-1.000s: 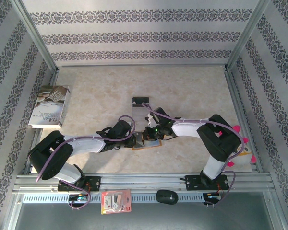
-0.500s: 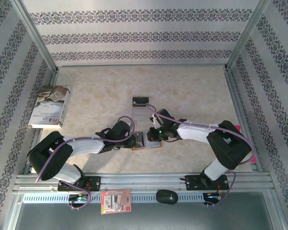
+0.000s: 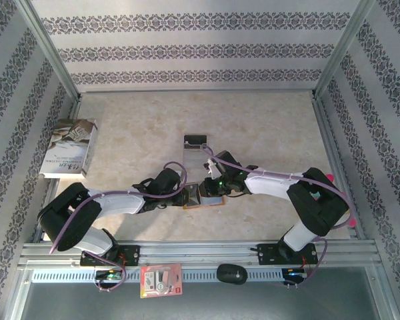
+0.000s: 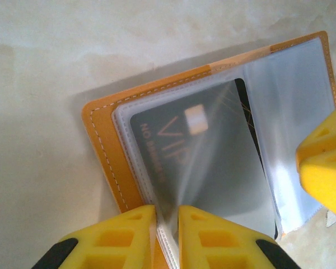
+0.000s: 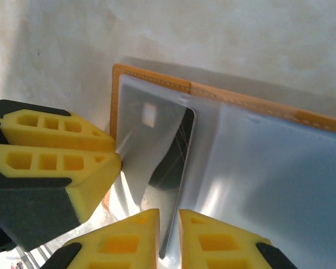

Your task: Take the credit cards out of the card holder

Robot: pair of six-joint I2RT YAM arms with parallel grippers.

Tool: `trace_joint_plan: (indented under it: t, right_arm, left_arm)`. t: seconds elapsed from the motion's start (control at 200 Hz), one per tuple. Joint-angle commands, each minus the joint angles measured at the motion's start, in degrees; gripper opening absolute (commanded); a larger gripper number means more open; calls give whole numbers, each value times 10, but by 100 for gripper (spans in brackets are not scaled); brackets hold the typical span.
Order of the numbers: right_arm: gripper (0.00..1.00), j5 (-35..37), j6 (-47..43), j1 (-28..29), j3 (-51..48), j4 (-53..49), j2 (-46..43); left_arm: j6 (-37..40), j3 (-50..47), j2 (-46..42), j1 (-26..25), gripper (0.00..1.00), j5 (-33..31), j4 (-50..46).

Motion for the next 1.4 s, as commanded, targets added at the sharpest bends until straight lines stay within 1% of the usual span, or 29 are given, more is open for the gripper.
trace_joint_plan:
  t: [0.0,0.15,0.52,0.625,0.735,0.884,0.969,1.099,1.249,1.359,1.394]
  right_arm:
    - [15,-29,-1,4,11,27,24]
    - [14,-32,2,3,16,35,38]
    - [18,-65,12,2,25,59,65]
    - [18,-83,27,2,16,89,68]
    - [15,-93,37,0,6,113,65]
    - [15,-130,69,-9,-11,170,72]
    - [18,-145,77,-9,-12,185,82]
    - [20,-157,84,-8,-13,200,88]
    - [9,-149,82,-9,-14,193,86]
    - [0,-139,78,-9,-16,182,84]
    - [0,-131,75,-9,-16,172,81]
  left_arm:
    - [-1,-30,28,5,17,4,-73]
    - [2,-30,28,7,17,6,-73]
    - [0,-32,33,10,17,12,-65]
    - [1,-33,36,11,17,14,-63]
    - [0,-32,37,11,17,15,-62]
    - [0,-32,39,11,17,17,-61]
    - [0,-31,43,11,17,19,-59]
    - [2,-29,46,12,17,20,-59]
    - [3,-27,44,13,18,21,-63]
    - [3,-26,40,13,20,20,-66]
    - [3,-27,35,13,22,18,-68]
